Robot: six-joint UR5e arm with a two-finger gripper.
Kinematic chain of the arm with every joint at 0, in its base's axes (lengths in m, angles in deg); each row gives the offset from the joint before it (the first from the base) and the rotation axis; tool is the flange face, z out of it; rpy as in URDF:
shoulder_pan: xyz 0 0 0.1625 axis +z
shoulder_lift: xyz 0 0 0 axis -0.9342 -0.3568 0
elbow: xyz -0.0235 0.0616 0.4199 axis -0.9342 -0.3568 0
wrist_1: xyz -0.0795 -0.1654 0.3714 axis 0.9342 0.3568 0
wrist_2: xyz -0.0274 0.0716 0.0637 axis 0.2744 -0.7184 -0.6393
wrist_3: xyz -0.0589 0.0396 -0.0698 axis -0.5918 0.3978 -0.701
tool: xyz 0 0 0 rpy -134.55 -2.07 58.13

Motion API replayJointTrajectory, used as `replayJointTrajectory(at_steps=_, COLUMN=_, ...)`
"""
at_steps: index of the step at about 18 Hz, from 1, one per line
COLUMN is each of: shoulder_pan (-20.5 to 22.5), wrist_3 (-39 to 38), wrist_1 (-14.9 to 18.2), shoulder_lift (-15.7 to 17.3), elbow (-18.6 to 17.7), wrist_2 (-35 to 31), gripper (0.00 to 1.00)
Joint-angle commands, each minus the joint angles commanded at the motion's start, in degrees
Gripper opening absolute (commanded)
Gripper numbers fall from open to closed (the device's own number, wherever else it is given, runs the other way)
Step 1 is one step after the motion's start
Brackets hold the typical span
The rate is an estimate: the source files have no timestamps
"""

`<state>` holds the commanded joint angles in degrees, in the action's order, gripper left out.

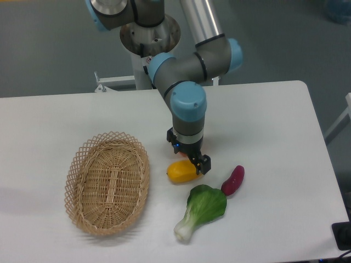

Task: Pick up the mango from the table
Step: 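Close the gripper around the yellow mango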

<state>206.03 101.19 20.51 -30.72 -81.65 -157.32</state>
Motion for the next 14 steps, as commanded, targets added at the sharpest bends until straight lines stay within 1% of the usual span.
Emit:
replayJointTrajectory(at_steps=10, shoulder_pan=-1.1, wrist_3=-1.3, wrist_1=-1.4, shoulder_lift=-1.4, elbow=-0.5, wrist_2=0.0, gripper=1.0)
replayJointTrajectory(at_steps=11, shoulder_pan=-1.1, wrist_3=-1.6, wrist_1=-2.2, shoulder_lift=-1.6, elbow=-0.5, wrist_2=0.0, gripper=1.0)
replayJointTrajectory(at_steps=12, shoulder_pan=-1.1, wrist_3=-1.8, wrist_1=-3.1, shoulder_lift=-1.8, elbow=-0.5, wrist_2=0.0, gripper=0.98)
replayJointTrajectory(at_steps=13, shoulder_pan=-1.1, wrist_3=-2.0, wrist_1=-3.3, shoulder_lift=-1.7, elbow=-0.5, wrist_2=0.0, gripper=0.88)
replayJointTrajectory(at_steps=14, shoulder_pan=-1.1, wrist_3=-2.0, wrist_1=-3.4, shoulder_lift=-1.6, elbow=-0.5, wrist_2=0.0, gripper=0.79)
